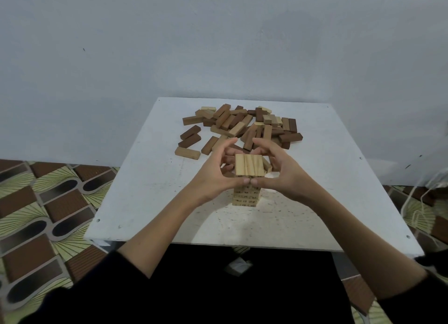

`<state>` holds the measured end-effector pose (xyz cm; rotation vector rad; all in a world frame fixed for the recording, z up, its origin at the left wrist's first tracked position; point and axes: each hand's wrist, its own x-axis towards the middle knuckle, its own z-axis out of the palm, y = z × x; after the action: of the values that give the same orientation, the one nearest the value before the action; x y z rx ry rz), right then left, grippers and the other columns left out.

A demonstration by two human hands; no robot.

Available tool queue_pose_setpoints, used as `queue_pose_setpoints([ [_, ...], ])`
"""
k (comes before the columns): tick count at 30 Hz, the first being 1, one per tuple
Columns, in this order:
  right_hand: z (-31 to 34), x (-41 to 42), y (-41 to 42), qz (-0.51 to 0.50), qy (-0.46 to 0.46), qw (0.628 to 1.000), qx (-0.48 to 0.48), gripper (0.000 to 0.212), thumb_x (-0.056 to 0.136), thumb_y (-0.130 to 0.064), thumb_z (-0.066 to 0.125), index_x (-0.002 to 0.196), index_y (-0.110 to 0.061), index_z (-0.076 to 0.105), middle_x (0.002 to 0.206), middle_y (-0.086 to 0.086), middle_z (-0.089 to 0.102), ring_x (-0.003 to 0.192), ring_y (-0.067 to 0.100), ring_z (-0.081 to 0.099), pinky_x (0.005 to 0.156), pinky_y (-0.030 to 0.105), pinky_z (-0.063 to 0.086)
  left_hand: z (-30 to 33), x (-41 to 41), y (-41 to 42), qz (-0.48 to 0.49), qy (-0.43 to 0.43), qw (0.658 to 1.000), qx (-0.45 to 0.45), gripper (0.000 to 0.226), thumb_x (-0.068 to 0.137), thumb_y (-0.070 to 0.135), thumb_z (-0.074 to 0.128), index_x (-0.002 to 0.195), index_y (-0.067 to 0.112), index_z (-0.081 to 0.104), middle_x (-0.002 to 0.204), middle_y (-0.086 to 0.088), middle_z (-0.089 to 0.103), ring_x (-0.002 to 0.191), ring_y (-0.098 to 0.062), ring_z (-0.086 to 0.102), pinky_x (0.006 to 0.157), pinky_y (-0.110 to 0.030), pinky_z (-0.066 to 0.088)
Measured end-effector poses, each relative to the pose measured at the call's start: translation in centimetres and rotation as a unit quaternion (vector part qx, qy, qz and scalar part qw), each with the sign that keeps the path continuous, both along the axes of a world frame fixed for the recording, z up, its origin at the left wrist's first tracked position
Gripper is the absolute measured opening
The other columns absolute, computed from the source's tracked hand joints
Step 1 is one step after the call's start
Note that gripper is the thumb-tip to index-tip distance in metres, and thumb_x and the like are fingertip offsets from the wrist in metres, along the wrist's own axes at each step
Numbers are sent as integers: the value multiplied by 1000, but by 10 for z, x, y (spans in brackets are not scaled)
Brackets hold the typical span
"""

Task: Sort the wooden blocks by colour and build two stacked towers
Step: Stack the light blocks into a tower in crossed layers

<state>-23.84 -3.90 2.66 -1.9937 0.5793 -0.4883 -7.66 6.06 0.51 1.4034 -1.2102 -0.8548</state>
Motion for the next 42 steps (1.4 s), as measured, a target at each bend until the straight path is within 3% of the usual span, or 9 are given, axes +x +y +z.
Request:
queue_pose_setpoints([
  [5, 2, 1, 1, 1, 9, 1000, 9, 77, 76, -8, 76, 139, -22, 34, 118, -1, 49, 113, 9, 48, 87, 4, 40, -2, 3, 0, 1, -9, 1000, 4, 87, 71, 9, 81, 140, 26, 32, 123, -2, 54, 112, -5, 54, 91, -14, 44],
  [9, 0, 0, 0, 2, 19, 1000, 14, 82, 74, -8, 77, 141, -24, 32, 121, -2, 48, 114, 4, 47, 84, 0, 38, -1, 3, 1, -8, -10, 1000, 11, 94, 64, 19, 83, 142, 26, 30, 123, 4, 55, 114, -5, 53, 98, -23, 45],
  [15, -2, -1, 1, 1, 28, 1000, 10, 85, 73, -6, 78, 141, -25, 30, 120, -12, 46, 113, -7, 43, 95, 1, 31, -2, 4, 3, -14, -20, 1000, 15, 94, 61, 21, 82, 137, 36, 29, 120, 7, 55, 114, -2, 53, 104, -31, 42],
  [19, -3, 0, 1, -2, 34, 999, -4, 86, 73, -7, 78, 141, -26, 30, 121, -10, 46, 115, 0, 43, 96, 2, 31, -3, 4, 3, -13, -19, 1000, 11, 94, 61, 20, 82, 138, 34, 29, 118, 5, 57, 113, -5, 55, 104, -30, 42],
  [25, 0, 1, 4, -6, 42, 999, -5, 85, 74, -7, 77, 141, -27, 30, 123, -9, 43, 121, 11, 41, 103, 23, 35, -5, 2, 2, -8, -17, 1000, 7, 91, 62, 19, 81, 135, 37, 31, 114, 9, 58, 111, -4, 56, 101, -23, 42],
  [32, 0, 2, 5, -14, 52, 998, 7, 86, 74, -6, 77, 142, -27, 30, 128, -6, 42, 124, 16, 40, 100, 27, 40, -7, 1, 1, 3, -21, 1000, 14, 93, 62, 21, 82, 138, 35, 31, 105, 20, 59, 112, -6, 56, 104, -27, 42],
  [37, 1, 2, 4, -13, 49, 998, 22, 89, 72, -6, 79, 143, -26, 28, 121, -10, 44, 123, 16, 41, 99, 27, 38, -8, 1, 3, 4, -19, 1000, 13, 98, 62, 24, 83, 143, 29, 29, 113, 12, 58, 115, -7, 55, 106, -32, 40],
  [42, 3, 0, 1, -11, 37, 999, 15, 87, 71, -12, 80, 140, -27, 29, 118, -12, 50, 123, 13, 44, 104, 27, 33, -3, 2, 5, 11, -12, 1000, 6, 99, 63, 22, 82, 145, 24, 29, 117, 8, 59, 113, -2, 55, 99, -23, 43],
])
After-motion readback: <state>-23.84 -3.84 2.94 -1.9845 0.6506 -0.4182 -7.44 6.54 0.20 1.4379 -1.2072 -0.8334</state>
